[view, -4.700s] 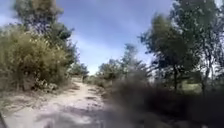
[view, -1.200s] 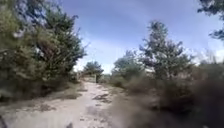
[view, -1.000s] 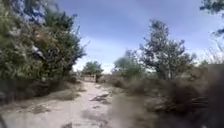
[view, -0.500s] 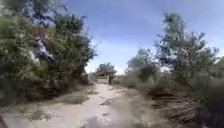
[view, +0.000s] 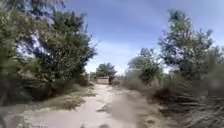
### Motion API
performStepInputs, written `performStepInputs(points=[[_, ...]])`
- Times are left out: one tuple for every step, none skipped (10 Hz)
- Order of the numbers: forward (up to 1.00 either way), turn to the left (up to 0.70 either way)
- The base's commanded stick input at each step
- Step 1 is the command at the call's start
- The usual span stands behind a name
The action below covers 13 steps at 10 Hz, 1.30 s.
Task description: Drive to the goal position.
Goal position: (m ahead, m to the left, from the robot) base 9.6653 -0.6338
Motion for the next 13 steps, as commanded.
performStepInputs(points=[[0.70,0.00],[0.70,0.00],[0.70,0.00],[0.70,0.00],[0.70,0.00],[0.70,0.00],[0.70,0.00],[0.70,0.00],[0.70,0.00],[0.70,0.00],[0.70,0.00],[0.70,0.00],[0.70,-0.07]])
